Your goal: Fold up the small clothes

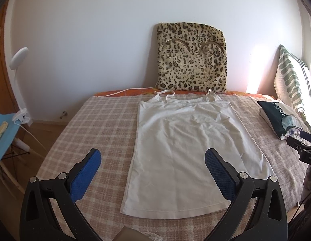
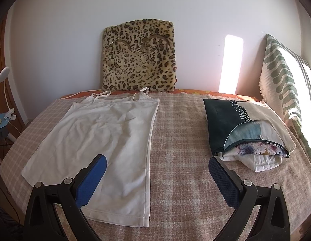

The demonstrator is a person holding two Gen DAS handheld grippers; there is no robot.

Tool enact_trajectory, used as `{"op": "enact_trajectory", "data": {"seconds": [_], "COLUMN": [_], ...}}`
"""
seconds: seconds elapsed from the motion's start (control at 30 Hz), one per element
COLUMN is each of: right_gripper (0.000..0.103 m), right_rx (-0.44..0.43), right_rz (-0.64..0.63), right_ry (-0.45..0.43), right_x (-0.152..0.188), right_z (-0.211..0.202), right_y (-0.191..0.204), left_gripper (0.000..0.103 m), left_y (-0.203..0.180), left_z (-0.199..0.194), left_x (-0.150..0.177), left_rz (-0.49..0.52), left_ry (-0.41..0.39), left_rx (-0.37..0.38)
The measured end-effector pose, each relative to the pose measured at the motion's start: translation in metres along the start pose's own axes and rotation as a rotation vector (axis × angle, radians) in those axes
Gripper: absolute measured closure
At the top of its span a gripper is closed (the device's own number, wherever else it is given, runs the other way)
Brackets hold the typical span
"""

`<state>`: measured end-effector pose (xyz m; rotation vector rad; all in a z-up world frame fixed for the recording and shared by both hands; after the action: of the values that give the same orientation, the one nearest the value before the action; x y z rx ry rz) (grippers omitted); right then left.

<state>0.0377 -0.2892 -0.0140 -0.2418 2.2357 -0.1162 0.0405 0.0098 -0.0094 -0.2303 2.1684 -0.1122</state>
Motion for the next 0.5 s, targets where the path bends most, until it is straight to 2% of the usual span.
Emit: {"op": "enact_trajectory", "data": {"seconds": [0.5], "right_gripper": [0.0], "right_rx": [-0.004], "right_rz": [0.001], "right_ry": [0.004], "right_x": [-0.0007], "right_z": [0.0012], "right_y": [0.0022], "left_gripper": [0.0], "left_y": [-0.0012], "left_z": [-0.0006], "left_x": [0.0002], "left_rz": [0.002], "left_ry": [-0.003], "left_rx": [0.0]}}
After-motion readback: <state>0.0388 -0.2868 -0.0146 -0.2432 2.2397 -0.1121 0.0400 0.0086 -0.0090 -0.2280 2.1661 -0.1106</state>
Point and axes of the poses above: each gripper's, at about its wrist camera, not at the fingertips, and z roughly the way its jaws point, y to its left, x to its underside, the point moved 5 cm from there along z, roughly the way its jaws point, and after that the axes turned 13 degrees about -z, right-handed, at the moved point
